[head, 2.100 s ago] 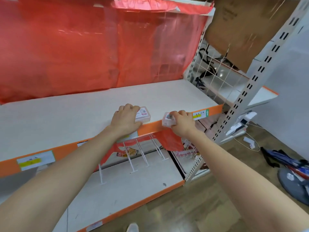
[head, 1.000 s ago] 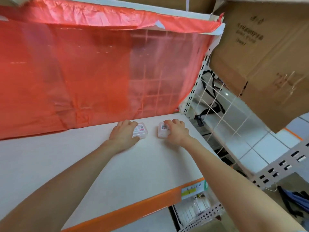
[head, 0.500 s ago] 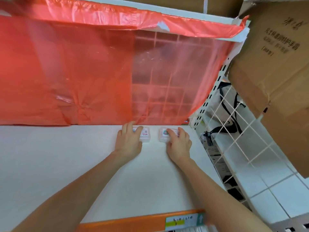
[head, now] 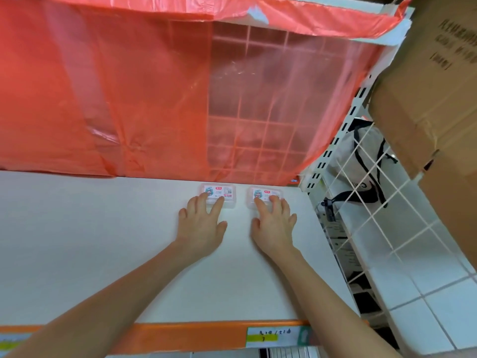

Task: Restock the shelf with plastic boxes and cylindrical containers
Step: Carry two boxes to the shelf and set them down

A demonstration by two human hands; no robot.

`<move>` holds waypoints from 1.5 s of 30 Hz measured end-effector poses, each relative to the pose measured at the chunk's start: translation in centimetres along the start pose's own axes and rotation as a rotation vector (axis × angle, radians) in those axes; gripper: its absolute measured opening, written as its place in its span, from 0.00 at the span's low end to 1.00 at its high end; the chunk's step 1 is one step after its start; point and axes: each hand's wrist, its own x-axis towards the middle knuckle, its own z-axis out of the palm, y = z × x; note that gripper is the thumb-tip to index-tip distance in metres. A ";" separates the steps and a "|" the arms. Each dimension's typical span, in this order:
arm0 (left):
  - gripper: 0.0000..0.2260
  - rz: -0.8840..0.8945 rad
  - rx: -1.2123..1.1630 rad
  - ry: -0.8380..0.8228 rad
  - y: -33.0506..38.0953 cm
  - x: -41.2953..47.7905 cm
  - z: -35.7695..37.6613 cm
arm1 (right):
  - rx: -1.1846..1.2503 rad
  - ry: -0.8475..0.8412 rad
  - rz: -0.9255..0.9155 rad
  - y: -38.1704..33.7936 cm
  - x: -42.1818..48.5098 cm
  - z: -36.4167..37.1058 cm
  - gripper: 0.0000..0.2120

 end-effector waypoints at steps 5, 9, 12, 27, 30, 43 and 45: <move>0.26 0.017 -0.019 -0.039 0.9 1.0 -0.4 | 0.041 -0.049 0.024 0.1 0.4 -0.1 0.25; 0.27 0.052 -0.050 -0.085 1.2 1.9 -0.5 | 0.046 -0.086 0.029 0.0 0.9 -0.4 0.25; 0.27 0.073 -0.060 -0.112 1.4 2.5 -0.6 | 0.054 -0.106 0.022 0.0 1.2 -0.4 0.25; 0.27 0.093 -0.006 -0.145 0.9 3.4 -1.8 | 0.023 -0.125 -0.020 0.4 2.5 -0.4 0.25; 0.27 0.089 0.022 -0.124 -0.1 3.0 -2.1 | -0.041 -0.080 -0.058 -0.2 2.5 -0.6 0.25; 0.24 -0.168 0.081 -0.067 -11.3 -3.3 -3.6 | -0.099 -0.089 -0.455 -12.4 0.6 2.3 0.23; 0.23 -0.213 0.091 -0.062 -13.8 -5.0 -4.1 | -0.108 -0.100 -0.508 -15.2 -0.3 2.7 0.23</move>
